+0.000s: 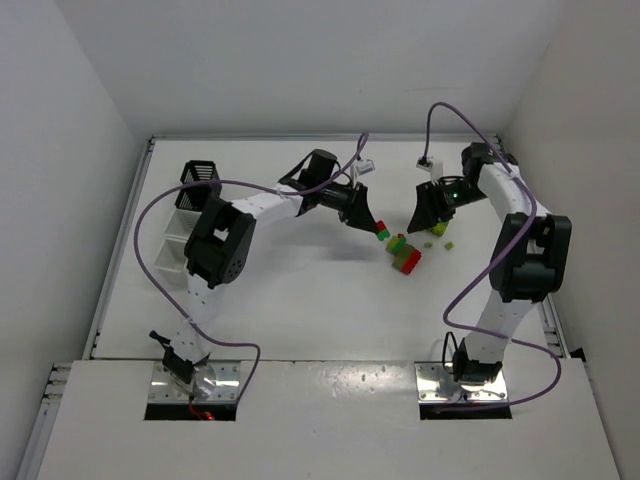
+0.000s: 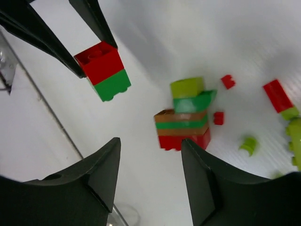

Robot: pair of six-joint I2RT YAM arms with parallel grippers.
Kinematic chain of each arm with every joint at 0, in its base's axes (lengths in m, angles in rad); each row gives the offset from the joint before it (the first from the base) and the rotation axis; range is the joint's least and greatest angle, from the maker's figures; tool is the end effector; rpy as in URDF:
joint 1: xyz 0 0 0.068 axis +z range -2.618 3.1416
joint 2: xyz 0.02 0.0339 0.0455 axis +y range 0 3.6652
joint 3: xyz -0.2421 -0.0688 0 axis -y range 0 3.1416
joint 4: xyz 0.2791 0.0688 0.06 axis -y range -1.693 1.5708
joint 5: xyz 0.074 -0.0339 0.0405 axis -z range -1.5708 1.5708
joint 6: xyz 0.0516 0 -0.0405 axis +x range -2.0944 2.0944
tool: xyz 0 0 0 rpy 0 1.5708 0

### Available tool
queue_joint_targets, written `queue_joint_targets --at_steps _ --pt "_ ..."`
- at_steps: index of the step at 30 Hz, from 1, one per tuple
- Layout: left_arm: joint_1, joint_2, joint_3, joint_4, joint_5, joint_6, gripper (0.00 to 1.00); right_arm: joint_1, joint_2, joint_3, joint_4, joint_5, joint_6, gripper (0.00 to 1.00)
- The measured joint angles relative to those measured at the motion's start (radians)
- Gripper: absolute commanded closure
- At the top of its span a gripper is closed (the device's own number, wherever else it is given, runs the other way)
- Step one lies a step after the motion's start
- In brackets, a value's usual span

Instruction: Sort the legos into containers by color

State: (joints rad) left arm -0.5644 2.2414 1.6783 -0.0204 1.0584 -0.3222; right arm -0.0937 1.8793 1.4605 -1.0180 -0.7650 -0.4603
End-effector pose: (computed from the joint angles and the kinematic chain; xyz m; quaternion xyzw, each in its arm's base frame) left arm 0.4164 -0.3169 0.1502 0.3293 0.7257 -0.5770 0.1788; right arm 0.3894 -0.0007 0.1753 -0.1933 0.9056 0.3412 0.1616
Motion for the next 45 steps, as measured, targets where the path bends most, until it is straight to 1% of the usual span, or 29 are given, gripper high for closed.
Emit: queue_joint_targets --at_steps 2,5,8,12,17,23,24,25,27,30,31,34,36,37,38,40,43,45 --pt "-0.014 -0.033 0.000 -0.013 0.000 0.003 0.73 0.009 -0.010 0.000 -0.040 -0.015 -0.029 0.45" --pt "-0.036 -0.065 -0.005 -0.016 0.003 0.003 0.73 0.020 -0.011 -0.016 -0.079 -0.054 -0.060 0.43" --pt "-0.059 -0.072 -0.013 -0.010 0.019 -0.010 0.73 0.033 -0.028 -0.061 -0.082 -0.104 -0.068 0.37" --pt "-0.071 -0.070 -0.015 -0.010 0.061 -0.040 0.73 0.053 -0.061 -0.078 -0.090 -0.131 -0.099 0.35" --pt "-0.063 -0.062 -0.003 -0.008 0.104 -0.072 0.73 0.076 -0.058 -0.065 -0.118 -0.168 -0.134 0.35" --pt "-0.072 -0.055 0.014 0.055 0.118 -0.123 0.73 0.156 -0.038 -0.052 -0.132 -0.218 -0.139 0.33" --pt "-0.072 -0.055 0.014 0.063 0.123 -0.128 0.73 0.161 -0.035 -0.052 -0.135 -0.224 -0.139 0.35" --pt "-0.071 -0.054 0.014 0.069 0.126 -0.134 0.73 0.162 -0.032 -0.052 -0.135 -0.225 -0.140 0.46" --pt "-0.071 -0.052 0.014 0.080 0.131 -0.140 0.73 0.162 -0.025 -0.051 -0.135 -0.229 -0.142 0.60" --pt "-0.069 -0.047 0.014 0.091 0.132 -0.153 0.76 0.161 -0.014 -0.048 -0.141 -0.232 -0.145 0.64" --pt "-0.064 -0.046 0.009 0.106 0.133 -0.168 0.76 0.162 -0.013 -0.046 -0.141 -0.232 -0.145 0.71" --pt "-0.051 -0.046 -0.007 0.160 0.135 -0.219 0.81 0.162 -0.013 -0.045 -0.132 -0.238 -0.142 0.82" --pt "-0.041 -0.046 -0.014 0.192 0.135 -0.250 0.84 0.161 -0.013 -0.045 -0.117 -0.246 -0.141 0.87" --pt "-0.035 -0.044 -0.015 0.206 0.135 -0.269 0.85 0.161 -0.013 -0.045 -0.107 -0.253 -0.140 0.91" --pt "-0.028 -0.040 -0.015 0.223 0.138 -0.291 0.85 0.160 -0.013 -0.045 -0.098 -0.259 -0.142 0.92" --pt "-0.008 -0.032 -0.015 0.257 0.147 -0.331 0.89 0.155 -0.013 -0.048 -0.072 -0.260 -0.148 0.96" --pt "0.012 -0.030 -0.015 0.277 0.157 -0.361 0.92 0.157 -0.014 -0.064 -0.030 -0.270 -0.157 1.00" --pt "0.032 -0.030 -0.014 0.289 0.142 -0.373 0.92 0.156 -0.018 -0.086 -0.042 -0.235 -0.168 1.00"
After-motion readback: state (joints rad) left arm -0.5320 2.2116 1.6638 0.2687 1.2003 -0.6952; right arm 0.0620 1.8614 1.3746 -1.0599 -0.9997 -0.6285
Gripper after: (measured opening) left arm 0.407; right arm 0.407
